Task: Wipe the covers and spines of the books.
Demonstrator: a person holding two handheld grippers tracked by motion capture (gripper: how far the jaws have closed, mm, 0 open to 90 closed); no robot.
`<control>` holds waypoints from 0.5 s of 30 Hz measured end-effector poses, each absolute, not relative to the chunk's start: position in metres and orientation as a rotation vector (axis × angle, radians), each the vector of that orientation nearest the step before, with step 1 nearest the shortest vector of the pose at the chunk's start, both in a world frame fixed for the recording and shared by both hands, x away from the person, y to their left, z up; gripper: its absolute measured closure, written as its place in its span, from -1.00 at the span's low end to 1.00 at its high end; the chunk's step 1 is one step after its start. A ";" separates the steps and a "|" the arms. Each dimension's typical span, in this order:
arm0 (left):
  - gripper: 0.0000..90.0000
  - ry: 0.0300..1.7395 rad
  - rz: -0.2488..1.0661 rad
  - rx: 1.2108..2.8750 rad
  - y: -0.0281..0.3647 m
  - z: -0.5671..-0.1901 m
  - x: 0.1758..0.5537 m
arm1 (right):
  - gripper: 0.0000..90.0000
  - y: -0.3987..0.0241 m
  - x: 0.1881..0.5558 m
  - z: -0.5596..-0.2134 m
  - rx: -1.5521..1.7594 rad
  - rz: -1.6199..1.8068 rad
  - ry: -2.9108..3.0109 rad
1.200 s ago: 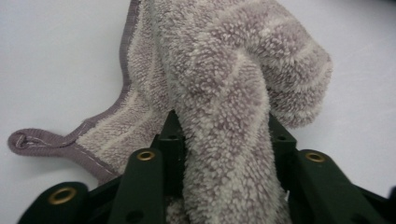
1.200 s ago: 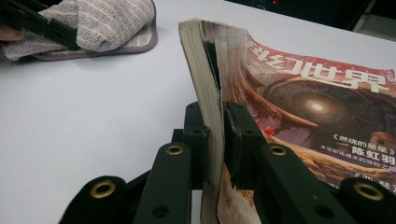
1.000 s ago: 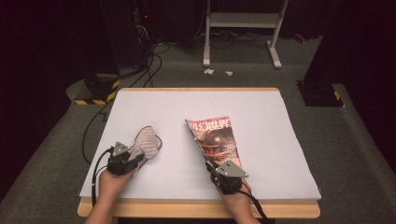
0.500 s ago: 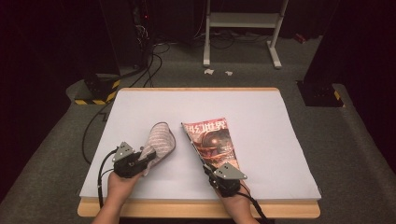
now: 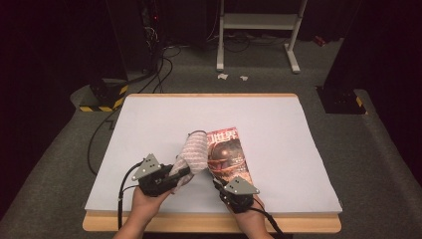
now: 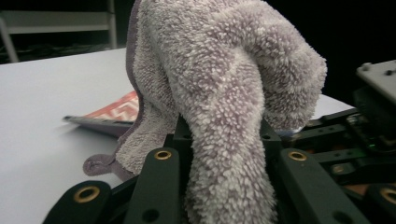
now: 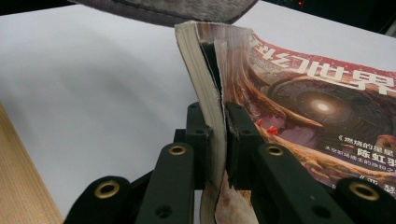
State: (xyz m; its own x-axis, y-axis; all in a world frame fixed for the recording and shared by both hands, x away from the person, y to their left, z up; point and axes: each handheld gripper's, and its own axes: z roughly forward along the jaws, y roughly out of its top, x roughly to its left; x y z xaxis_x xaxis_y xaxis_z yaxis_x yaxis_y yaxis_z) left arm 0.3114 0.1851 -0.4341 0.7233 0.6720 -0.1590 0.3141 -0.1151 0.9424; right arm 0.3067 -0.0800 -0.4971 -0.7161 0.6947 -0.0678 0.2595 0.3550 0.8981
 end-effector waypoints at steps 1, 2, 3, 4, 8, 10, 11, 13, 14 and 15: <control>0.56 0.780 0.363 1.726 0.180 -0.434 0.312 | 0.81 -0.080 0.307 -0.497 0.831 1.327 2.182; 0.56 0.780 0.363 1.726 0.180 -0.434 0.312 | 0.81 -0.080 0.307 -0.497 0.831 1.327 2.182; 0.56 0.774 0.359 1.740 0.173 -0.436 0.313 | 0.81 -0.080 0.307 -0.497 0.832 1.327 2.182; 0.56 0.772 0.357 1.753 0.169 -0.438 0.315 | 0.81 -0.080 0.307 -0.497 0.833 1.329 2.180; 0.56 0.778 0.364 1.807 0.155 -0.449 0.323 | 0.81 -0.081 0.307 -0.496 0.840 1.333 2.179; 0.55 0.776 0.391 1.835 0.150 -0.456 0.327 | 0.81 -0.081 0.307 -0.496 0.846 1.338 2.178; 0.55 0.776 0.391 1.835 0.150 -0.456 0.327 | 0.81 -0.081 0.307 -0.496 0.846 1.338 2.178; 0.55 0.802 0.421 1.845 0.152 -0.459 0.334 | 0.81 -0.081 0.307 -0.497 0.845 1.336 2.183; 0.55 0.802 0.421 1.845 0.152 -0.459 0.334 | 0.81 -0.081 0.307 -0.497 0.845 1.336 2.183; 0.55 0.837 0.431 1.855 0.157 -0.462 0.344 | 0.81 -0.081 0.307 -0.497 0.838 1.330 2.183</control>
